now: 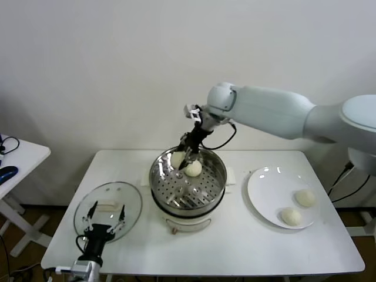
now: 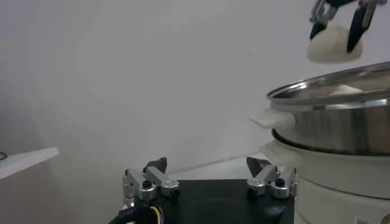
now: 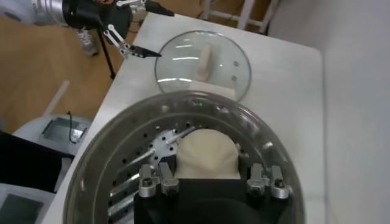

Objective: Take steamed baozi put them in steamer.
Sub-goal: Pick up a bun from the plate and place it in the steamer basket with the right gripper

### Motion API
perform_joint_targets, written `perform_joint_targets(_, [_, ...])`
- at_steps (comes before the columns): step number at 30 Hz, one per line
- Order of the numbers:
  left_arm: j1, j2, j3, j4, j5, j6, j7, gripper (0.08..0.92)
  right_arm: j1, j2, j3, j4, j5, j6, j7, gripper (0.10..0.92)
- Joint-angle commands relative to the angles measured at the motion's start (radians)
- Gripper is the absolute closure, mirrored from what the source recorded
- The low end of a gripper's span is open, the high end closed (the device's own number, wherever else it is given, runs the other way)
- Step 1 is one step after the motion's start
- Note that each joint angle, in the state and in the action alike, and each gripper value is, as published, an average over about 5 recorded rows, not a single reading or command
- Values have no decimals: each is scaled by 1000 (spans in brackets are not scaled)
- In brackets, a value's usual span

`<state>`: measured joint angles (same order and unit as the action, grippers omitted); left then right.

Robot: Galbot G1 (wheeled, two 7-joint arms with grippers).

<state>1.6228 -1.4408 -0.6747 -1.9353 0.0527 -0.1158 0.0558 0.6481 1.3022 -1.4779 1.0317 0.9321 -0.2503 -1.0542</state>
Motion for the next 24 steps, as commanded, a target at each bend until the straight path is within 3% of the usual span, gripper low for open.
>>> perform_joint_targets(1, [2, 2, -1, 3, -6, -4, 2, 177, -102, 96, 3, -45, -10, -11, 16, 367])
perform_joint_targets(24, [-1, 10, -13, 14, -24, -5, 3, 177, -169, 93, 9, -92, -97, 6, 24, 360])
